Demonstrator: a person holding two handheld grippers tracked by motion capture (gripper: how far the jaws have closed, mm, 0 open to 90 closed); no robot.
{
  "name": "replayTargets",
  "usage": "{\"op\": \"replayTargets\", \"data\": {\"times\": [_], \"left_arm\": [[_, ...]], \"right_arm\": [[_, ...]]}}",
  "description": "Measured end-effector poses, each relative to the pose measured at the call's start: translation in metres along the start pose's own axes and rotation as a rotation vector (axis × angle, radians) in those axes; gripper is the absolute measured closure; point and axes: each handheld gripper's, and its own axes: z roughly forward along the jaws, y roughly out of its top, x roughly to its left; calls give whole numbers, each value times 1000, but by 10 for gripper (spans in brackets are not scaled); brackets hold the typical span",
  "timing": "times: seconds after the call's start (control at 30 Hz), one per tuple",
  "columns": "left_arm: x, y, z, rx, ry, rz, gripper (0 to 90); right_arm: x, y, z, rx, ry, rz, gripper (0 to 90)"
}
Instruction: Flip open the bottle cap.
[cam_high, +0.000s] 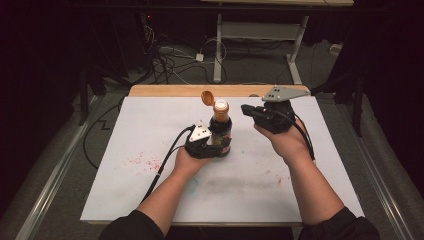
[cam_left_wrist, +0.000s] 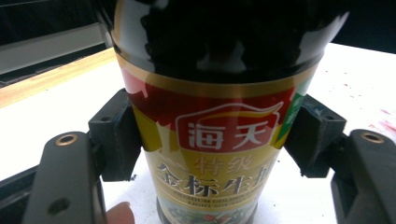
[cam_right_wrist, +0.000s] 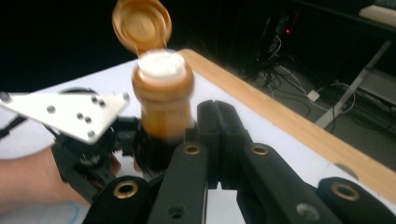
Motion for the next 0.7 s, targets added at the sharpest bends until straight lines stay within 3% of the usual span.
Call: {"op": "replayTargets", "data": {"times": [0.33, 0.47, 0.6, 0.7], "left_arm": [[1, 1, -3, 13, -8, -16, 272], [3, 0, -4, 18, -30, -35, 259], [7, -5, -4, 47, -49, -60, 231], [10, -14, -6, 64, -54, -80, 210]], "right_arm": [[-4, -35, 2, 17, -18, 35, 900], [-4, -55, 4, 32, -23, 52, 900], [-5, -67, 7, 39, -24, 64, 900], [-7, -86, 12, 57, -24, 86, 900]]}}
